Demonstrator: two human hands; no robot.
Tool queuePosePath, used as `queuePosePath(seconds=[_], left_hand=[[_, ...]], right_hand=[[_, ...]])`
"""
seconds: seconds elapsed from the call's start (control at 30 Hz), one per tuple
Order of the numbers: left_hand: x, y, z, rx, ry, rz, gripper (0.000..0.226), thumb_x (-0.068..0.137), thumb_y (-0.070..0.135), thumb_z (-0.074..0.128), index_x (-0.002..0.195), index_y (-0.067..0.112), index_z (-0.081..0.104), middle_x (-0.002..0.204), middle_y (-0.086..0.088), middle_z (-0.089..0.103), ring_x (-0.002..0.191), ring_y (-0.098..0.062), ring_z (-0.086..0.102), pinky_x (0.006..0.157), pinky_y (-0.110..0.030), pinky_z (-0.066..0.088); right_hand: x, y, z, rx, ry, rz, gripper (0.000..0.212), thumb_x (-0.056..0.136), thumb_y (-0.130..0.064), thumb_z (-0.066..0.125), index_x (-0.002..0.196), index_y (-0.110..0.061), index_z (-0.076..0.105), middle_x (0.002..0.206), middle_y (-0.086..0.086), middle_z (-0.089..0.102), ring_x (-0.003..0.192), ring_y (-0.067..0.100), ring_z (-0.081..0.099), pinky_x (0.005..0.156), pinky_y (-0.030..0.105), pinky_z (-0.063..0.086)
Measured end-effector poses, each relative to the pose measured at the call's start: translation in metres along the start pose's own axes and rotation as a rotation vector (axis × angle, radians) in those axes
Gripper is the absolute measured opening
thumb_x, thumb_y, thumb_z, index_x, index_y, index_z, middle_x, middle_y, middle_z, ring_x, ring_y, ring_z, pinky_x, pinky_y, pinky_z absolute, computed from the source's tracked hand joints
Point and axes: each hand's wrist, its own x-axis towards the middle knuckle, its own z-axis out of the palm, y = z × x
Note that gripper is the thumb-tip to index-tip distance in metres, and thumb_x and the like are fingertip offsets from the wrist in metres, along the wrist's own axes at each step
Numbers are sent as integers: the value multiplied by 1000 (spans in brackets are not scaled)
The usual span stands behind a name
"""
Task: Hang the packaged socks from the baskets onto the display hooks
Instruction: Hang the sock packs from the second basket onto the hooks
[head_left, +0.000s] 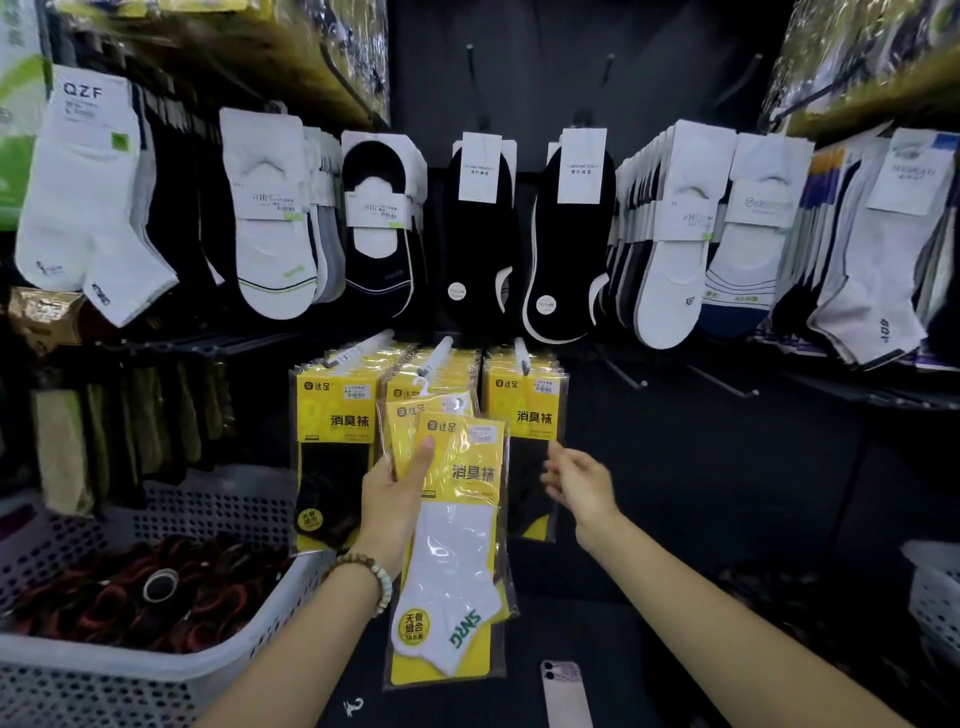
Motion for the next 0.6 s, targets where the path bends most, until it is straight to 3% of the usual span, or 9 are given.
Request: queuePosePath(seconds=[0.07, 0.13, 0.23, 0.3, 0.4, 0.5, 0.6], left_hand=[[-6, 1, 10, -50, 1, -36, 24, 84, 41, 65, 103, 27, 64, 95, 14, 69, 87, -3, 65, 72, -22, 50], [-12, 1, 22, -88, -3, -33, 22, 82, 36, 69, 101, 25, 65, 85, 16, 71, 72, 3, 67, 55, -11, 49], [-20, 5, 34, -115, -16, -32, 17, 79, 28, 75, 93, 27, 65, 84, 12, 73, 61, 9, 65, 44, -6, 44], [-23, 8, 37, -102, -15, -18, 17, 79, 25, 75, 87, 31, 61, 79, 16, 72, 58, 11, 63, 42, -5, 42], [-20, 10, 34, -34, -13, -24, 11, 87, 38, 62, 92, 27, 63, 87, 13, 69, 66, 1, 65, 51, -13, 44], [-11, 10, 21, 53, 27, -16, 24, 92, 46, 51, 97, 25, 61, 89, 8, 62, 78, -5, 57, 64, -18, 40], [-2, 10, 5, 107, 60, 19, 39, 92, 46, 51, 113, 15, 60, 107, 1, 63, 100, -16, 58, 81, -27, 46]], right_hand=[[-22, -6, 1, -11, -189, -26, 27, 92, -35, 58, 103, -12, 66, 94, 3, 69, 84, 13, 66, 69, 23, 53], [-38, -8, 3, -25, -277, -94, 25, 89, -36, 62, 100, -15, 68, 91, 1, 73, 79, 12, 69, 66, 25, 54], [-50, -10, 2, 95, -258, -159, 13, 87, -20, 67, 100, -18, 67, 97, 1, 74, 87, 14, 71, 75, 29, 58], [-52, -12, -1, 130, -234, -156, 14, 88, -15, 66, 101, -16, 65, 95, 0, 74, 84, 13, 72, 66, 24, 58], [-49, -13, -8, 111, -200, -139, 11, 91, -16, 62, 102, -16, 64, 92, -1, 74, 78, 9, 72, 56, 18, 54], [-43, -20, -13, 100, -156, -140, 11, 95, -16, 55, 97, -18, 66, 86, -2, 74, 72, 9, 72, 52, 18, 53], [-30, -32, -16, 93, -86, -195, 13, 96, -14, 53, 95, -17, 67, 82, -3, 73, 69, 8, 70, 54, 20, 54]])
